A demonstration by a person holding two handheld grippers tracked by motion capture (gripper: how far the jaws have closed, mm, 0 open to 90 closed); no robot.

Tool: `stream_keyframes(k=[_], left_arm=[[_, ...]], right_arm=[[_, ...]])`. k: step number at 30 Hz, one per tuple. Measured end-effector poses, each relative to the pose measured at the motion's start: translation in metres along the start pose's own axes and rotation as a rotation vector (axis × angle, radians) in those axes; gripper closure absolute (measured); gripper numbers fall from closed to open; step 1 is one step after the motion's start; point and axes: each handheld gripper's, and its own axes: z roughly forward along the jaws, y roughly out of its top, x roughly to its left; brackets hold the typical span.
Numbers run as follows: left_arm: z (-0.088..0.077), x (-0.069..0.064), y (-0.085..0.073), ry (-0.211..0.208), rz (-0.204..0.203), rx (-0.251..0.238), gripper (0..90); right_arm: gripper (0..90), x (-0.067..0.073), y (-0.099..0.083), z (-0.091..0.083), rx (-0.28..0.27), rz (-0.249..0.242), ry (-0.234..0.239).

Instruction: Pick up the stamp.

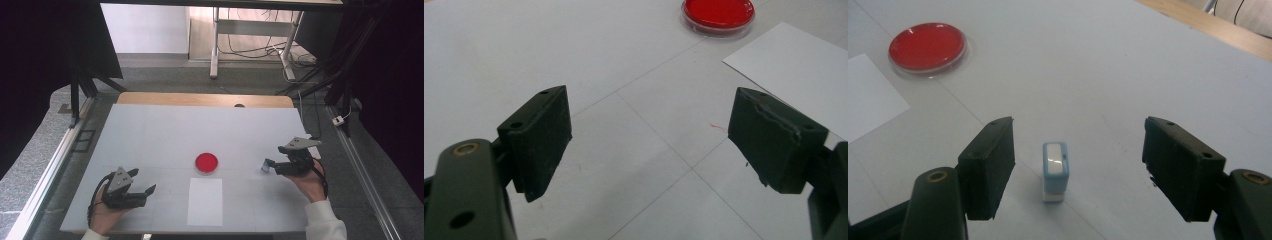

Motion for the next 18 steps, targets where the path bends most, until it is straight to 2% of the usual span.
stream_keyframes(k=[3,6,18], left_arm=[[0.0,-0.001,0.0,-0.003,-0.001,-0.003,17.7],[0.0,-0.001,0.0,-0.002,-0.001,-0.002,17.7],[0.001,0.0,-0.001,0.0,-0.001,0.003,17.4]], right_arm=[[29.2,-0.002,-0.002,0.003,0.015,0.006,0.011],[30.1,-0.002,-0.004,0.006,0.005,0.016,0.019],[36.0,0.003,-0.01,0.017,0.033,0.0,0.04]])
